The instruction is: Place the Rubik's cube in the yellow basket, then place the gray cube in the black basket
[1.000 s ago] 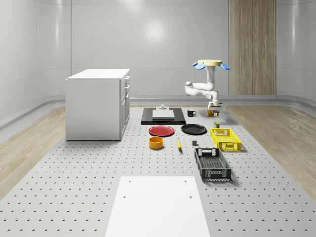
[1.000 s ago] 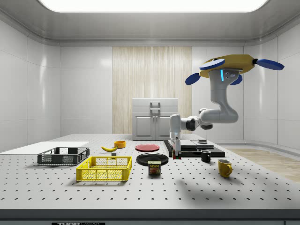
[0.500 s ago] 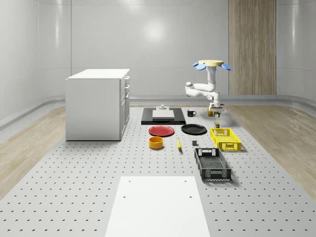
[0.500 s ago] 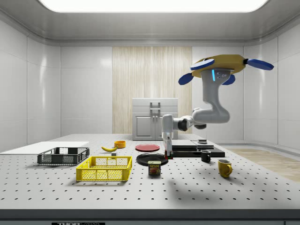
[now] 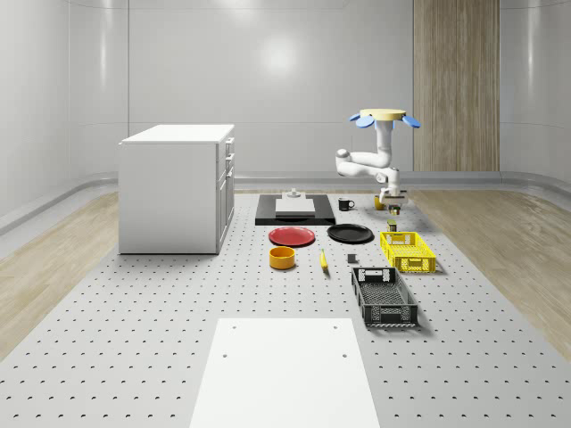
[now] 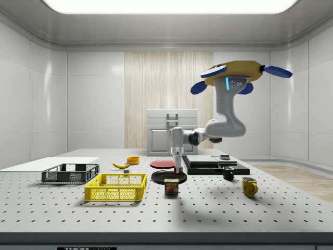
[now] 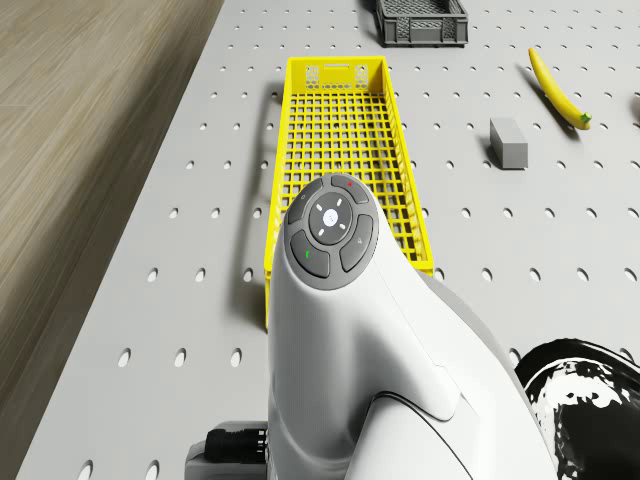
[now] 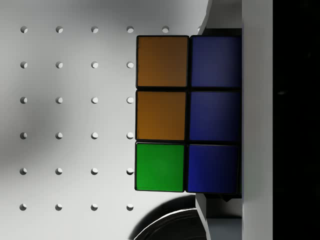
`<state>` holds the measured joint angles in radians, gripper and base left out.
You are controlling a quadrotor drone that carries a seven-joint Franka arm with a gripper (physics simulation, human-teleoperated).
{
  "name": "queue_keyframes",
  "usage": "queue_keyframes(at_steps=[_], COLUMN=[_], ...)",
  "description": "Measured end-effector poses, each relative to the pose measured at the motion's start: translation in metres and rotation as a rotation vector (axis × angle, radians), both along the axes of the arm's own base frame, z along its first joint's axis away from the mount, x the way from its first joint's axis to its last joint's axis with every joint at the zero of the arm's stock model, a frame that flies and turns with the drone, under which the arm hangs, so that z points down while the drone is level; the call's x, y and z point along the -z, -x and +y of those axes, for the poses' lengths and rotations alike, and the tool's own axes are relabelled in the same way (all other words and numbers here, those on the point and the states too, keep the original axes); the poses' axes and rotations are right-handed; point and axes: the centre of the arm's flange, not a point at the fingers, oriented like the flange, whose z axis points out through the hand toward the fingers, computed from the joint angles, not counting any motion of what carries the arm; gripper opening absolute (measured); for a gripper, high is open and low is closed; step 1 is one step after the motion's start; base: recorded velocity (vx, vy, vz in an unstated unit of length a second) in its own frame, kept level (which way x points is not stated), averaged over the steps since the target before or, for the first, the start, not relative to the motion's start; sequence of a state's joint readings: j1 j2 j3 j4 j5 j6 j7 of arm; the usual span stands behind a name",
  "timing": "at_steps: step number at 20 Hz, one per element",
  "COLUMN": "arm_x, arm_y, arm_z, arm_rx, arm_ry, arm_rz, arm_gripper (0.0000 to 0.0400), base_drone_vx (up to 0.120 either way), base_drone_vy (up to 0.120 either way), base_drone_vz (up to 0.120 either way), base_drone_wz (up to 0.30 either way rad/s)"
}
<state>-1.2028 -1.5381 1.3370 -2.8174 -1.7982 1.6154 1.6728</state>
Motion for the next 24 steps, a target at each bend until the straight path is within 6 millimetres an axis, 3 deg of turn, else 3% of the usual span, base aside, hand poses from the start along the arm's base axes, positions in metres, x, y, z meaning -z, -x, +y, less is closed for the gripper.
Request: queue_keyframes(at_steps=[24], arm_x=[0.0], arm_y=[0.0], arm_z=[0.0], arm_rx=[0.0], arm_ry=[0.0], arm_rz=[0.0], arm_gripper=[0.0323], base_drone_vx=[0.12], base_drone_vy=[-0.005], base_drone_vz=[0.0], base_drone_wz=[0.0])
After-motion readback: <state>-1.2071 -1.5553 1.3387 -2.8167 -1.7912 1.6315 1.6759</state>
